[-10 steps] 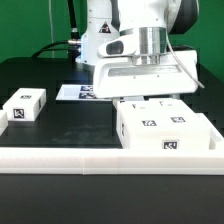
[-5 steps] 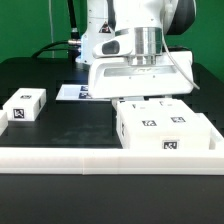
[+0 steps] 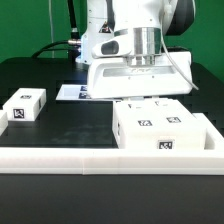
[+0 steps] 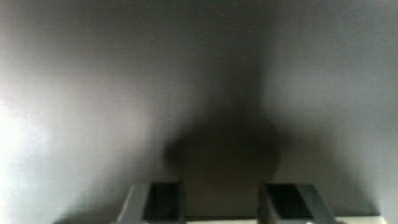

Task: Assemble cabinet

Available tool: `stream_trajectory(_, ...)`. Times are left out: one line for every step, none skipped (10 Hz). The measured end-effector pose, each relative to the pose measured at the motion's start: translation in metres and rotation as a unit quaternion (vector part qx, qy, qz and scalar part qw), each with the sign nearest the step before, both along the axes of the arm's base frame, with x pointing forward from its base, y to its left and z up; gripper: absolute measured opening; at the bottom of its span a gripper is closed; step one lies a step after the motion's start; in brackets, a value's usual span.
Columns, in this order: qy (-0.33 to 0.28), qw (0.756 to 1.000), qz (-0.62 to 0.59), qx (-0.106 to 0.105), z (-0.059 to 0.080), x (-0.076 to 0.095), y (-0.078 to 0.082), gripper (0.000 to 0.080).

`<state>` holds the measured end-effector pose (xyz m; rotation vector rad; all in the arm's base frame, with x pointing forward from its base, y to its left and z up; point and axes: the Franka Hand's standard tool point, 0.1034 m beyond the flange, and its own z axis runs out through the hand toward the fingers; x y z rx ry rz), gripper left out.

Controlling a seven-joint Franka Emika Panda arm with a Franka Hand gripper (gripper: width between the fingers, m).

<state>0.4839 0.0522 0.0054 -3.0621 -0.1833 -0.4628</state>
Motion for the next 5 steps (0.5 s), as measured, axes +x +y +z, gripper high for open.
stream_trajectory(0.0, 1.0, 0.001, 0.0, -0.0001, -0.0001, -0.0001, 0.0195)
stream_trajectory(0.0, 1.0, 0.001, 0.0, -0.0001, -0.0001, 0.0, 0.0195)
stream_trajectory(0.0, 1.0, 0.001, 0.0, -0.0001, -0.0001, 0.0, 0.0195)
stream_trajectory(0.0, 1.0, 0.001, 0.0, -0.0001, -0.0001, 0.0, 0.0195)
stream_trajectory(0.006, 1.0, 0.002, 0.0, 0.0014, -0.0009, 0.0006, 0.0195)
